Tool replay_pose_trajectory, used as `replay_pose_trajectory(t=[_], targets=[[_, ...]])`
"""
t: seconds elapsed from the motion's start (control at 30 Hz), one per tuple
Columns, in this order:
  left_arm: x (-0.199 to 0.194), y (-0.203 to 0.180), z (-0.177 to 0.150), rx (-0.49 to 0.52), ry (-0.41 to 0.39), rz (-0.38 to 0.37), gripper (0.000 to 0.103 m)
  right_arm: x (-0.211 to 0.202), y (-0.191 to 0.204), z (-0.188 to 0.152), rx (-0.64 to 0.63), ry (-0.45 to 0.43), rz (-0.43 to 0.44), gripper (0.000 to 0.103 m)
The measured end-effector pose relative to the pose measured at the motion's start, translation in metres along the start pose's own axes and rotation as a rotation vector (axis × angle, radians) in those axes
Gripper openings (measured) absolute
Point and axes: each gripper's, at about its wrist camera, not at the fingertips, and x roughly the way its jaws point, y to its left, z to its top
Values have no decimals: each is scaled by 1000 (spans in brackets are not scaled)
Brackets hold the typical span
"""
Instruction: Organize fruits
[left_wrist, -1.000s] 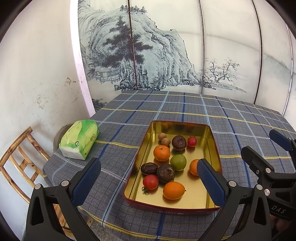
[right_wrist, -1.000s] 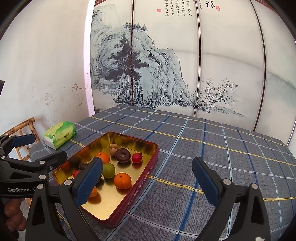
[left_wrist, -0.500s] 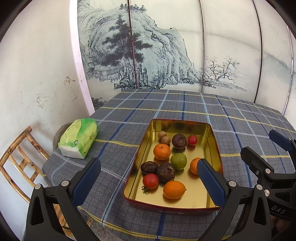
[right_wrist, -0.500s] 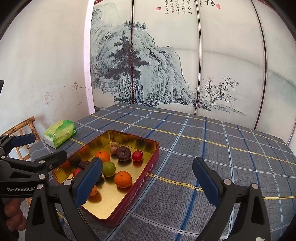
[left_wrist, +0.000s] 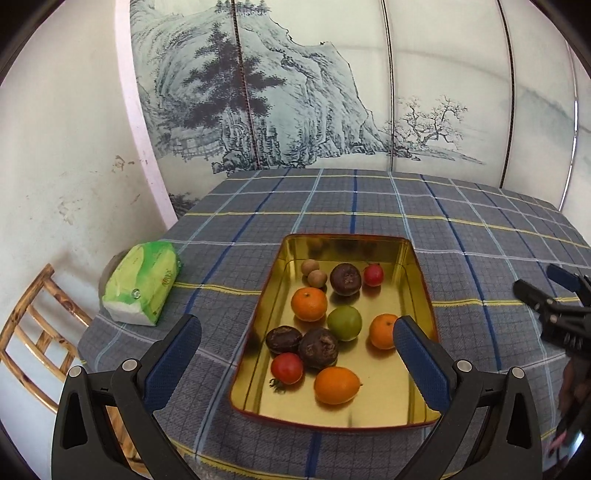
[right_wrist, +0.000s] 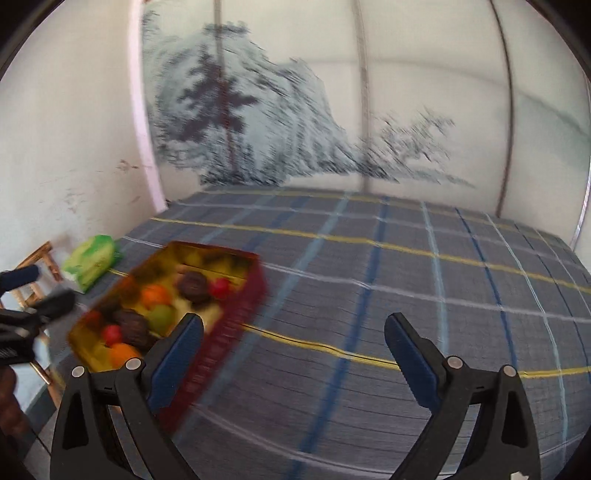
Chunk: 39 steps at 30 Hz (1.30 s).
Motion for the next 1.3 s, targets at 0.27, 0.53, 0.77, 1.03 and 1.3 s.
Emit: replay_pose_trajectory(t=[0.27, 0.53, 0.77, 1.03, 1.3], targets=[[9, -12, 12, 7, 14, -10, 103, 4, -107, -1, 91, 56, -178, 98], [12, -24, 14, 30, 13, 2, 103, -15, -62, 6, 23, -35, -115, 98], [8, -23, 16, 33, -5, 2, 103, -11, 11, 14, -102, -61, -17, 98], [9, -11, 15, 26, 5, 6, 103, 24, -41, 15, 5, 70, -69, 98], [16, -9, 14, 22, 40, -13, 103, 57, -185, -5, 133, 251, -287, 98]])
